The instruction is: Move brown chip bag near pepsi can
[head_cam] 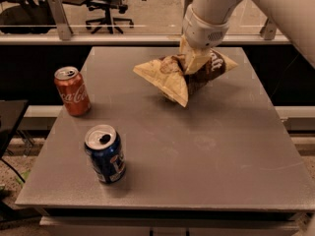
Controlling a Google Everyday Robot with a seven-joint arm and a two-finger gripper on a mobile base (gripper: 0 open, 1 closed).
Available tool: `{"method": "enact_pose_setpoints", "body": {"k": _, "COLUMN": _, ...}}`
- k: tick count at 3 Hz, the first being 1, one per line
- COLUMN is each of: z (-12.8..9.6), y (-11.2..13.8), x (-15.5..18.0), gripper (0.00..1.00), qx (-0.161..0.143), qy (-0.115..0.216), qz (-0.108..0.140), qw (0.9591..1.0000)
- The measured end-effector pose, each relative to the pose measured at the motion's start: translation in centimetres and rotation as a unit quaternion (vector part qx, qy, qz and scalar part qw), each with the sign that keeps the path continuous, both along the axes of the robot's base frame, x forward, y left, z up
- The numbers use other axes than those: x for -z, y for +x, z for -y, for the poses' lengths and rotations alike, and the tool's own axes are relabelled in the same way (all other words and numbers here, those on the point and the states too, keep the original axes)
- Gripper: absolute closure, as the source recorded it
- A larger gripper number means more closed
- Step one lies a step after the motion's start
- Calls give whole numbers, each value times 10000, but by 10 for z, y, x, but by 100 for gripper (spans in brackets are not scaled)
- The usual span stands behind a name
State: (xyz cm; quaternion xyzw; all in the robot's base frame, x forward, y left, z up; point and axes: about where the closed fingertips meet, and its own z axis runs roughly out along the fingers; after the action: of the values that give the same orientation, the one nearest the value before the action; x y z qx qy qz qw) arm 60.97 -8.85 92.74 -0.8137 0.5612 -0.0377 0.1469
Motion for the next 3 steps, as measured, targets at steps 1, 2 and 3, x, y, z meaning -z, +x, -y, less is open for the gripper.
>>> {"method": "enact_pose_setpoints", "body": {"k": 1, "z": 0, "y": -42, "x": -11, "gripper": 100, "qx": -154, "qy": 125, "qz": -89, "qw": 9998}}
{"method": "enact_pose_setpoints", "body": {"k": 2, "z": -5, "y": -80, "x": -18, "gripper": 100, "qx": -338, "qy": 225, "qz": -218, "qw": 9989}}
{"method": "enact_pose_setpoints", "body": {"k": 3, "z": -8, "y": -104, "x": -15, "gripper": 100, "qx": -381, "qy": 285, "qz": -392, "qw": 9981}}
